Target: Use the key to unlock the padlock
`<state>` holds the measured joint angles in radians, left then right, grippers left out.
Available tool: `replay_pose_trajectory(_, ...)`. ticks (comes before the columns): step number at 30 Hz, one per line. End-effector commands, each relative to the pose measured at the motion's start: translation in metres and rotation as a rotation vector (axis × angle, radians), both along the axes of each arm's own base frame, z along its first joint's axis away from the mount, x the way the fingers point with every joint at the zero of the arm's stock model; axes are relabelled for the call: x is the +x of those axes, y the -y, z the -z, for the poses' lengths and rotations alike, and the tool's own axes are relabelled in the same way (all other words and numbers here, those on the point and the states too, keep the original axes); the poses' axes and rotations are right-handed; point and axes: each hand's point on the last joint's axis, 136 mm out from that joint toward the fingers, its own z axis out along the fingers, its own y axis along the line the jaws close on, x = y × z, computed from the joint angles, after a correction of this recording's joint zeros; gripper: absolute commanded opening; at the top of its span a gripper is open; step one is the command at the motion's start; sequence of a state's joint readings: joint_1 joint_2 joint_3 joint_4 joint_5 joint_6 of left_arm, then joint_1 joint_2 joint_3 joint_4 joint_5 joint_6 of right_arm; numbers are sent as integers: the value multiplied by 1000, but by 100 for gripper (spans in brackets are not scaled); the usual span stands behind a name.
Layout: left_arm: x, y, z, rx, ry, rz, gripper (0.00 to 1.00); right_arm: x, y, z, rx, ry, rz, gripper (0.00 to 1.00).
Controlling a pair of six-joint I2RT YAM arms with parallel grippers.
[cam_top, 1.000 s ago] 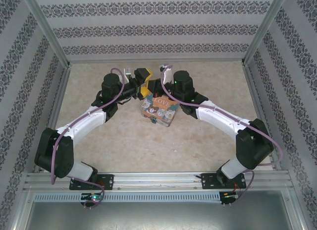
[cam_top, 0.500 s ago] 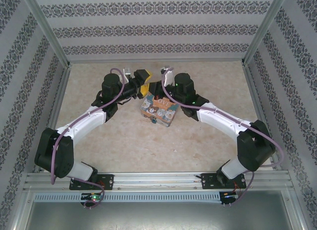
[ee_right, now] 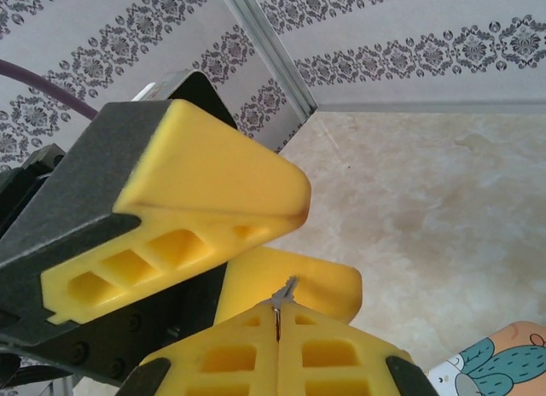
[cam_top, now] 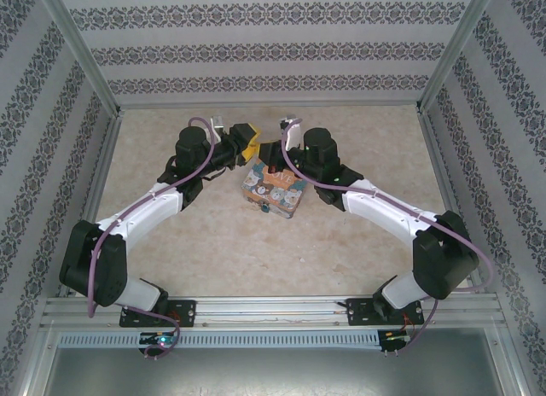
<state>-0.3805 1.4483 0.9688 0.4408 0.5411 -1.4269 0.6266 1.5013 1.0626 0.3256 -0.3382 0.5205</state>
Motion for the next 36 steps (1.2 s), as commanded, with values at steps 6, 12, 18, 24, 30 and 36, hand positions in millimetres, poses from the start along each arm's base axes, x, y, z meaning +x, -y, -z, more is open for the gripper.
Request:
replay_pose_trajectory(6,-1,4,-20,-12,53,8,40,-3,2,7,-21,5,8,0)
replay_pose_trajectory(12,0,5,-17,-7,47,6,34,-2,2,6,-17,4,9,0)
replay_pose_trajectory(18,0,5,-14,-2,39,7,27,-2,2,5,-17,7,9,0)
replay_pose_trajectory(24,0,5,-10,11,36,9,14,-1,3,3,-11,8,11,0)
replay_pose_trajectory(30,1,3,-6,27,30,2,16,0,9,-3,-4,9,9,0)
replay_pose_trajectory(36,0,-12,-10,41,20,-39,28,-2,21,-17,-39,62,-26,0)
